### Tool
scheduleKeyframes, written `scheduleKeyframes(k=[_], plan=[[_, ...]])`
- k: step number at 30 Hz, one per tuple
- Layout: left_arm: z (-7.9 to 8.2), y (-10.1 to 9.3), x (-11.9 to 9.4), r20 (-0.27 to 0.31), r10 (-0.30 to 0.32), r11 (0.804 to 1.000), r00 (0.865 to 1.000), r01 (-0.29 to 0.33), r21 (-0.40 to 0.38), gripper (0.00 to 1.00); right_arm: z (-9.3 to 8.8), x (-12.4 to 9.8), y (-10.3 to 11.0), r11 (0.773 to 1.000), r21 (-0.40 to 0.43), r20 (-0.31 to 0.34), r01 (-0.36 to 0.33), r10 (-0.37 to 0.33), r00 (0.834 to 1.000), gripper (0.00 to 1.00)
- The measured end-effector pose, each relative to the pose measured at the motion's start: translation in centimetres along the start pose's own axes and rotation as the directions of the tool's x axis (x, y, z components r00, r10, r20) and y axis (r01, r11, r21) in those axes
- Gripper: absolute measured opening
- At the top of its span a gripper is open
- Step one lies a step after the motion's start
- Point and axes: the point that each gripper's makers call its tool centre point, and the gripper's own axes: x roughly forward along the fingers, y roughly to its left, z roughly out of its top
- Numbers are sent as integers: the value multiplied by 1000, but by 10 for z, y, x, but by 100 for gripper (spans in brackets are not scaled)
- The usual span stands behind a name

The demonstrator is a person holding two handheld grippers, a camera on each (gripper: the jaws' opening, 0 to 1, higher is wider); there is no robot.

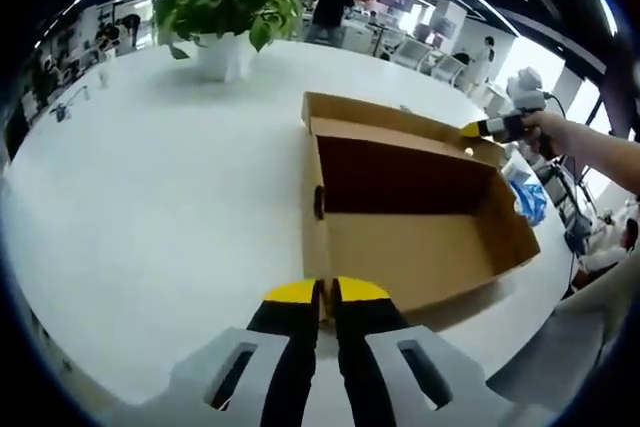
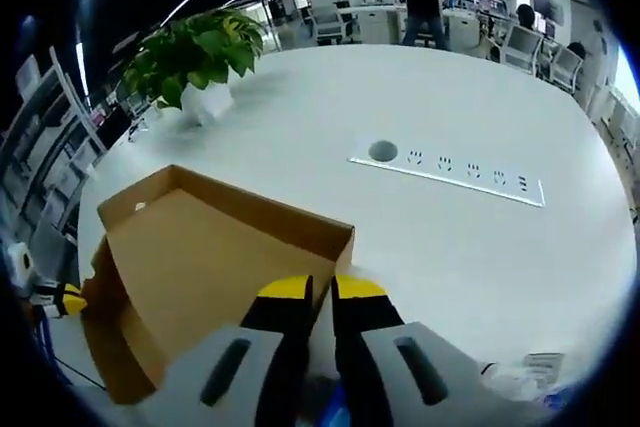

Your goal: Operate the shoe box by opening the lid, removing the specified soft item, and placing it in the target area until the item is outside and the box remains undamaged.

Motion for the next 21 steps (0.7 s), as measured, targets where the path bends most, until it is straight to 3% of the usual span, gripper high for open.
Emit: scheduleKeyframes(k=[21], plan=[[-1,1,0,5,8,1000,1000,-8,-4,2,21,-22,3,1000,-26,79,8,-6,997,2]])
